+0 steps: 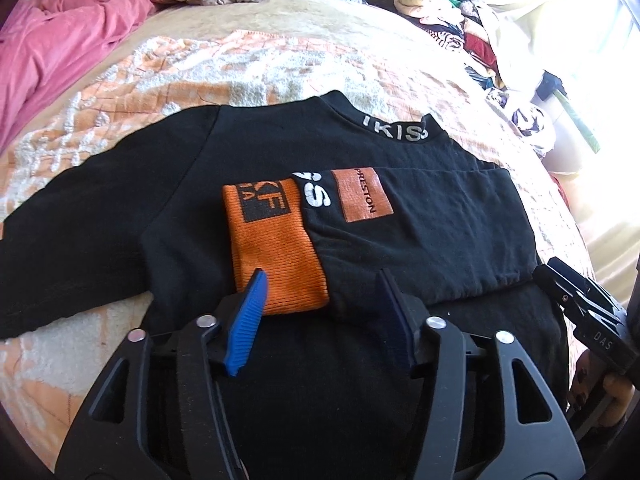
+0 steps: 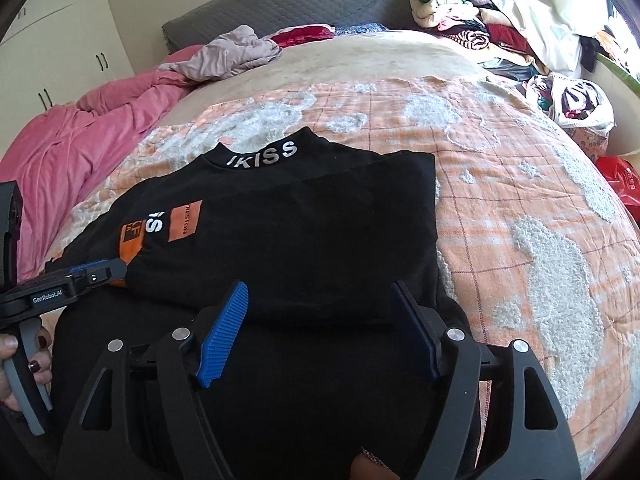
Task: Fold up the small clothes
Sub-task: 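Lower the cuff onto the shirt body and open the left tool, then move the left tool to the orange cuff of the other sleeve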
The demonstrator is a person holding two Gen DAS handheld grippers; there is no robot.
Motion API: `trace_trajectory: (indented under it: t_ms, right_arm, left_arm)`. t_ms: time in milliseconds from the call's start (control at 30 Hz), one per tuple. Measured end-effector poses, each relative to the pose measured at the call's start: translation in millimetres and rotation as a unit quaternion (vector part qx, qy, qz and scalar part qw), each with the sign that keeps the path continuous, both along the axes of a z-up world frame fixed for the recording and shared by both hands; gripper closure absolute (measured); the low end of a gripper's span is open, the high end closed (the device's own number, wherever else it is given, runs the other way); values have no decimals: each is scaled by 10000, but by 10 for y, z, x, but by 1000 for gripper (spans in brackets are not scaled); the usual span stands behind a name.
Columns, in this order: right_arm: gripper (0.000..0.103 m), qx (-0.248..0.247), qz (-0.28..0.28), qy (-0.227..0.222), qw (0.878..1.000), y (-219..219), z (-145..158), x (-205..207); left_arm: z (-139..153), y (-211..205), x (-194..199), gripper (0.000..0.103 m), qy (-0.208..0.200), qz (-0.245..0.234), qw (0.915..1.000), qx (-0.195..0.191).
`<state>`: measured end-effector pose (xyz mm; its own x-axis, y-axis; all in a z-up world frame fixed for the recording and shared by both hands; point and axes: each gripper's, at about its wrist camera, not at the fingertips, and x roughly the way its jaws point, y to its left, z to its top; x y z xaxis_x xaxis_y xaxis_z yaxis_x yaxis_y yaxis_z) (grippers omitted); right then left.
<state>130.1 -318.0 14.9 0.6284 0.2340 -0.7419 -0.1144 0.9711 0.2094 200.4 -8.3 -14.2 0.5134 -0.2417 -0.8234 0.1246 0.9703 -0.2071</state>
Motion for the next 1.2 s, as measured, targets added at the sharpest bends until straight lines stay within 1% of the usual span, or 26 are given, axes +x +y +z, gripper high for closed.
trace_trajectory:
  t_ms: [33,100,167,200,233,267,300,433,467,500,700,867,1100,1200]
  right_arm:
    - [21,14,-1,-25,10000,12,12,-10]
    - [20,29,9,-67,10000,31,32,-30]
    - [20,32,-5,-124,9999,49,57,-48]
    - [19,41,-11,-156,9999,61,66,-54]
    - [18,48,-22,-188,9998,71,77,-61]
    - [14,43,-36,-213,9998,83,83,-65]
    - [5,35,-53,-268,9996,97,97,-78]
    - [5,5,-39,-372,9993,157,120,-97]
    - [5,3,-35,-397,9992,173,128,-101]
    - [5,10,-18,-425,9991,197,137,-108]
    - [5,-24,144,-578,9982,380,227,-160]
    - [5,-184,347,-713,9967,611,309,-221]
    - [5,-369,611,-702,9950,934,355,-228]
    - [5,-404,721,-672,9943,1064,351,-231]
  left_arm:
    - [27,19,-19,47,-37,12,10000,-10]
    - [79,46,-58,46,-141,43,9999,58]
    - [134,84,-104,33,-258,113,9995,171]
    - [154,105,-126,23,-288,162,9993,196]
    - [170,130,-146,21,-316,200,9990,231]
    - [188,161,-171,21,-348,228,9987,278]
    - [197,188,-190,20,-364,253,9986,296]
    - [239,324,-280,18,-436,376,9976,383]
    - [250,362,-299,15,-453,403,9974,390]
    - [258,404,-317,9,-468,446,9972,389]
    - [275,667,-421,9,-518,686,9958,312]
    - [268,853,-486,9,-535,881,9941,341]
    - [312,1080,-575,9,-618,1019,9922,376]
    - [322,1225,-609,9,-637,1150,9908,318]
